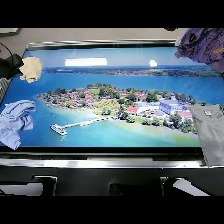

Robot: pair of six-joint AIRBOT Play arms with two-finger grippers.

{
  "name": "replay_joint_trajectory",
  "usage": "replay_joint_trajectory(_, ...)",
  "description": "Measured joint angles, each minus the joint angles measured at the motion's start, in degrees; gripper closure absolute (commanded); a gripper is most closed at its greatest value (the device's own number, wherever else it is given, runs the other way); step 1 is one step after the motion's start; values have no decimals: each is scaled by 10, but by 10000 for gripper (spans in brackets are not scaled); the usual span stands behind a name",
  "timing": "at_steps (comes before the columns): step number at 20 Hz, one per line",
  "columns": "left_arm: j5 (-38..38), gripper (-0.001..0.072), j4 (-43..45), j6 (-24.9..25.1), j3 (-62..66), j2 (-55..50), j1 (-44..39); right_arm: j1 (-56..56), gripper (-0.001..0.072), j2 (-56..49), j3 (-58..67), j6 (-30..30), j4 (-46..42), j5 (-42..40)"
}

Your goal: Fold the clothes and pants, and hang the long-sleeved shirts on hangers.

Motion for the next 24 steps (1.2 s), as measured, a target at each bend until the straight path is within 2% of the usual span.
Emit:
replay_joint_trajectory(1, 0, 688, 0, 0, 0, 0, 0, 5, 193, 0, 36, -10, 46, -22)
replay_joint_trajectory(2, 0, 688, 0, 0, 0, 0, 0, 15, 300, 0, 69, -24, 97, -46)
replay_joint_trajectory(3, 0, 689, 0, 0, 0, 0, 0, 36, 365, 1, 104, -48, 155, -72)
replay_joint_trajectory(4, 0, 689, -2, 0, 0, 0, 0, 63, 398, 1, 134, -71, 199, -93)
replay_joint_trajectory(7, 0, 690, -23, 12, -1, 3, -3, 199, 679, 0, 191, -155, 281, -123)
replay_joint_trajectory(11, -3, 691, -47, 77, -48, 36, -34, 440, 678, -9, 217, -248, 268, -99)
replay_joint_trajectory(16, 58, 688, -56, 125, -205, 141, -89, 694, 678, -27, 224, -284, 199, -55)
replay_joint_trajectory(19, 86, 687, -56, 140, -251, 181, -103, 770, 678, -31, 225, -279, 178, -56)
replay_joint_trajectory(24, 96, 687, -52, 149, -273, 199, -109, 807, 678, -32, 226, -266, 160, -63)
